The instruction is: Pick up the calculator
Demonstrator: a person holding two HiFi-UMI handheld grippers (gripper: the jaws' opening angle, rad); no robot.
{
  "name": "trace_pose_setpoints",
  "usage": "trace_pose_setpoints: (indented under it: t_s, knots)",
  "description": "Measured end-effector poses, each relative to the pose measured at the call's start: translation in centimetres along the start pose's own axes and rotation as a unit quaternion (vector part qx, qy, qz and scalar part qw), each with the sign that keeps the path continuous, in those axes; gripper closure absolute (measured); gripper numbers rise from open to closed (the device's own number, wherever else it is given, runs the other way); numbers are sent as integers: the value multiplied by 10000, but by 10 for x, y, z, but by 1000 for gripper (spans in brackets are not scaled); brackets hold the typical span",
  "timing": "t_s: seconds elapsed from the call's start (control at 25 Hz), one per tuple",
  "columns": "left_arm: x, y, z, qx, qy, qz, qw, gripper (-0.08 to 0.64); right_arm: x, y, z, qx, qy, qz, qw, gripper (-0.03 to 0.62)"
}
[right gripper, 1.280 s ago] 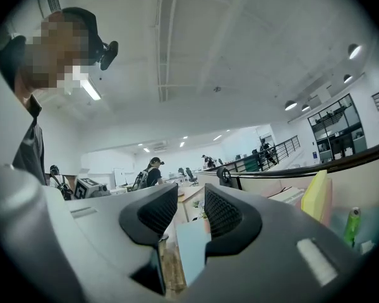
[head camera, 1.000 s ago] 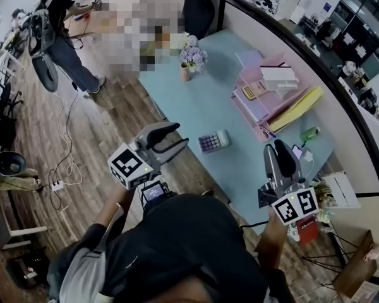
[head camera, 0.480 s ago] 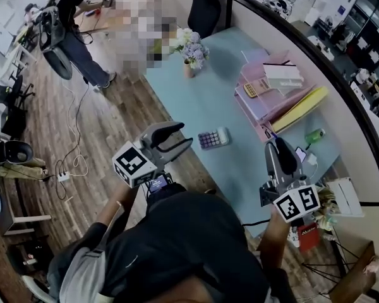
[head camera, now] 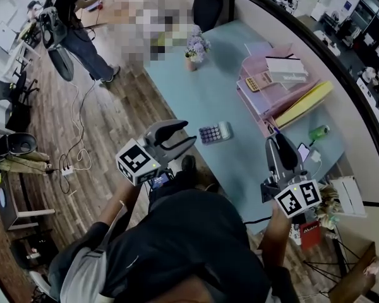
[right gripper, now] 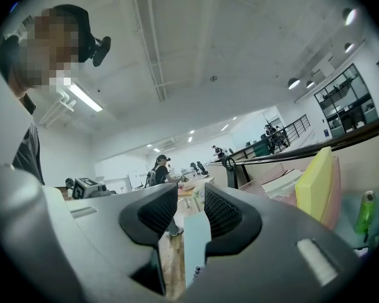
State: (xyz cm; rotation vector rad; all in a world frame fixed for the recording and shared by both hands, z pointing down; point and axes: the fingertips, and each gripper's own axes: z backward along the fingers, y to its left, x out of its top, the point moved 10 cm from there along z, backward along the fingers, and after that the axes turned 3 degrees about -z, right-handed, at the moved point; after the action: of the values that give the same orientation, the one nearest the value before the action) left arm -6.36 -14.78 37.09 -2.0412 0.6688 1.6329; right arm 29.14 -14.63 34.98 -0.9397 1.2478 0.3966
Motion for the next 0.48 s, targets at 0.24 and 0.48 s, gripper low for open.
trace_pose_setpoints:
  t_s: [0.24,0.48]
  knots:
    - [-21,10,-16,-109,113,204,9997,333,-9,-8,-14,-47,171,-57,9998,479]
    - [-45,28,-40,-246,251,491,9982,332,-21,-15,-27,-203,415,-171,9988,479]
